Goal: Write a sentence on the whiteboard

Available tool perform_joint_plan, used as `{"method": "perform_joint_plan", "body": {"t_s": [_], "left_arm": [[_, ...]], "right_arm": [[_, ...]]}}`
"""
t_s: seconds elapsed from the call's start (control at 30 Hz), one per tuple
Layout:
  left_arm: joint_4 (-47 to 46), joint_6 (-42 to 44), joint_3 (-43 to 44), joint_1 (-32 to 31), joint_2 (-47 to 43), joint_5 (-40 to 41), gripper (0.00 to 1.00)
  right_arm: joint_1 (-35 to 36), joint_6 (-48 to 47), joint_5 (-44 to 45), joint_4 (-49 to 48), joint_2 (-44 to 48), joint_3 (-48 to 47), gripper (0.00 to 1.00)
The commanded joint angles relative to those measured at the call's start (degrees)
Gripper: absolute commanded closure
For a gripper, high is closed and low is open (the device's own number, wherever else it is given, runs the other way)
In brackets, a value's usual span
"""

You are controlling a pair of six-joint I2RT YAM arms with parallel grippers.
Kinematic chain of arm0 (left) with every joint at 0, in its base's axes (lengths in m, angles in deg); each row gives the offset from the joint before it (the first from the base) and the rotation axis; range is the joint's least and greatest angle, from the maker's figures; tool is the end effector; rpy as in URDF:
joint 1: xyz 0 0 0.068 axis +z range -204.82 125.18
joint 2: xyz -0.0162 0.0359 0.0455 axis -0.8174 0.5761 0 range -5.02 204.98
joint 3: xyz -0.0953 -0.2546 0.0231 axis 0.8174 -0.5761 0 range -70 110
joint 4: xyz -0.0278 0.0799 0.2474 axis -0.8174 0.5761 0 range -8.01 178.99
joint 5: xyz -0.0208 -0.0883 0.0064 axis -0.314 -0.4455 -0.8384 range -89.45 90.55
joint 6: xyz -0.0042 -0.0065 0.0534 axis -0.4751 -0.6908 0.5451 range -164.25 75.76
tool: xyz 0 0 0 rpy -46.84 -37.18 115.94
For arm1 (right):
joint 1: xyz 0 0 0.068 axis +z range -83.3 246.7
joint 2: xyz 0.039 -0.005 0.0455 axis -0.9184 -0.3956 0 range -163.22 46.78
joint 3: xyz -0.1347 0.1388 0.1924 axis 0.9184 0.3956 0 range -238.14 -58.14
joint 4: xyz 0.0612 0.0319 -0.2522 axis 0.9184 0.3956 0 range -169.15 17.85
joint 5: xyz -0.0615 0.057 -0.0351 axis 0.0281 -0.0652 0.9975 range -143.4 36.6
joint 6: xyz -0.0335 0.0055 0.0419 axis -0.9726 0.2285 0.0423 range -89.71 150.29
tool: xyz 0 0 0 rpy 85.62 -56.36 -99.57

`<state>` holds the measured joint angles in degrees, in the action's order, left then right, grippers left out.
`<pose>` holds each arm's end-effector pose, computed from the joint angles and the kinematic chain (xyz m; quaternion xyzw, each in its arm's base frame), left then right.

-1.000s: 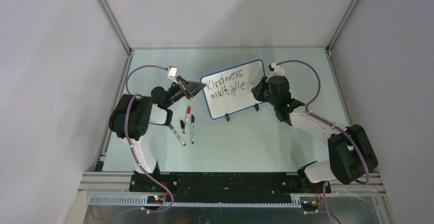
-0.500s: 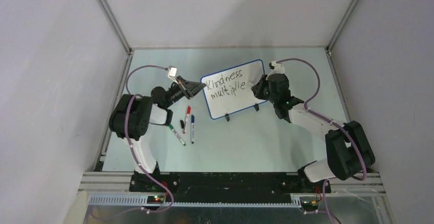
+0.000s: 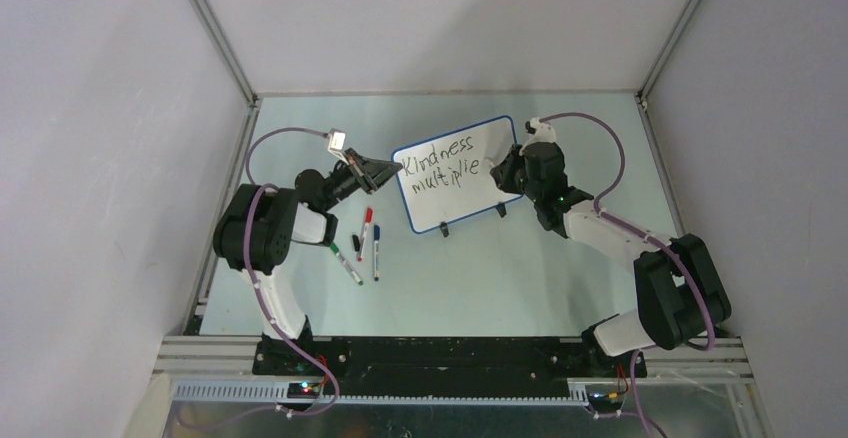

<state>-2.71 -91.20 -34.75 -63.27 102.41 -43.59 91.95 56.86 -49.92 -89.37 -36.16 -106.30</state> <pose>0.3212 -0.0727 0.1720 0.0854 0.6442 -0.5442 0.5307 0.2928 0.1357 0.2395 0.0261 0.8407 0.2131 0.4971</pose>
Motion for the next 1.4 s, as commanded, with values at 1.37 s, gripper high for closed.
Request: {"method": "perform_joint_plan", "body": {"t_s": [1.37], "left_arm": [[-3.1, 2.4, -0.61, 0.04, -2.88, -1.49, 1.0]], "right_arm": [[-0.81, 0.98, -0.45, 4.54, 0.05, -2.64, 1.0]]}}
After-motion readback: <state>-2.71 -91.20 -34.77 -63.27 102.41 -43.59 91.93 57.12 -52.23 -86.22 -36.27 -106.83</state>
